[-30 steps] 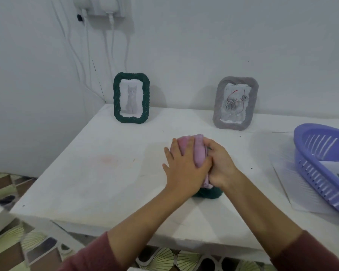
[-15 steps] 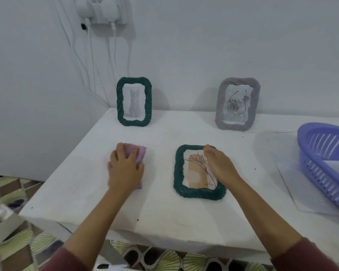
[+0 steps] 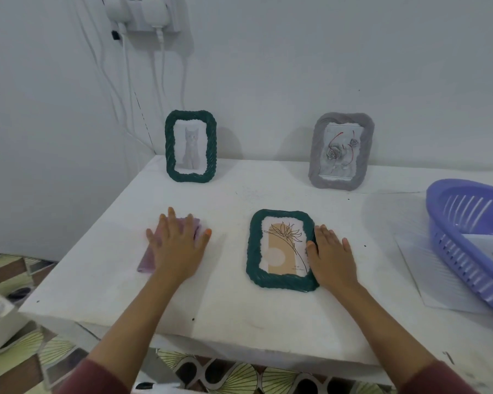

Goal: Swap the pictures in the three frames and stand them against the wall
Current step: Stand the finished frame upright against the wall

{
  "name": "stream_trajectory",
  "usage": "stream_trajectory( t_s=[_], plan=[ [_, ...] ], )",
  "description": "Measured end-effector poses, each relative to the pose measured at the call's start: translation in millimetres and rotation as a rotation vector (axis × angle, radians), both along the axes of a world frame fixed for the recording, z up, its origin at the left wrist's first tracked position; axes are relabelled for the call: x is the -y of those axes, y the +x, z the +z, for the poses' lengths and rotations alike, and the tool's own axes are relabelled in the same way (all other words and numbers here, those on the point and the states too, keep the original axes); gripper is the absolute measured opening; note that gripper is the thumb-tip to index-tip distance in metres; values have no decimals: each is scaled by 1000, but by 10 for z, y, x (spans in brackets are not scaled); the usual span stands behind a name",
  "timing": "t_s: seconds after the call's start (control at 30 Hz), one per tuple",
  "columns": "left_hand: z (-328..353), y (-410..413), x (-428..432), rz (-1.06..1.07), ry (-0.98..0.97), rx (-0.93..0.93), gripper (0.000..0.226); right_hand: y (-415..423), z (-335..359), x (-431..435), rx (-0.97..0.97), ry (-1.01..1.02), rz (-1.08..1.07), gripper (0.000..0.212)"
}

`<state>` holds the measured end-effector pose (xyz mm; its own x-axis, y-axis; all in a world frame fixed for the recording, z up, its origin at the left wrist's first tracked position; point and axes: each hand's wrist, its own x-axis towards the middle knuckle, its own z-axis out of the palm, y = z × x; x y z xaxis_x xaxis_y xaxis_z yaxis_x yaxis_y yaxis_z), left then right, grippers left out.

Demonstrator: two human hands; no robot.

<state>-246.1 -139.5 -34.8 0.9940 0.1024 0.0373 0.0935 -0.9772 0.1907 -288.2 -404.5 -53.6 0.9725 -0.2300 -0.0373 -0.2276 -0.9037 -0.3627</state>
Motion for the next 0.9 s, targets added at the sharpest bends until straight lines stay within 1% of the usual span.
stream_trajectory(
  t_s=[0.03,0.07,0.13,0.23,0.3,0.37,0.4,0.47,0.57,0.63,0.7,0.77,0.83,0.9],
  plan=[
    [24,-28,151,-9,-69,62,60,0,10,0,-1,20,3,53],
    [35,-66,322,-27,-136,85,60,-3,23,1,0,36,3,54],
    [23,-161,668,-48,-232,25,55,-19,43,20,13,23,-14,58],
    [-48,-247,995,-39,-292,-65,42,-75,53,31,23,-58,-27,58],
    [-89,-240,1049,-15,-347,-71,37,-111,30,1,29,-19,-23,55],
    [-93,-213,1036,-2,-454,-70,33,-115,2,-24,61,106,-40,52],
    [-89,-203,1022,-10,-565,-69,27,-112,4,-28,77,176,-53,49],
    [-34,-215,996,7,-878,-78,17,-110,22,-34,88,280,-69,45],
    [49,-186,958,140,-1293,-137,28,-134,107,-80,91,396,-78,40],
    [102,-120,934,170,-1470,-140,31,-115,185,-109,132,616,-147,38],
    [188,-20,908,137,-1591,-140,32,5,315,-93,132,941,-232,42],
    [269,136,896,76,-1635,-136,33,219,457,-41,26,1232,-219,38],
    [337,337,892,24,-1624,-124,35,509,552,6,-56,1331,-121,32],
    [377,594,886,-23,-1634,-116,36,851,609,37,-58,1365,-46,35]
  ],
)
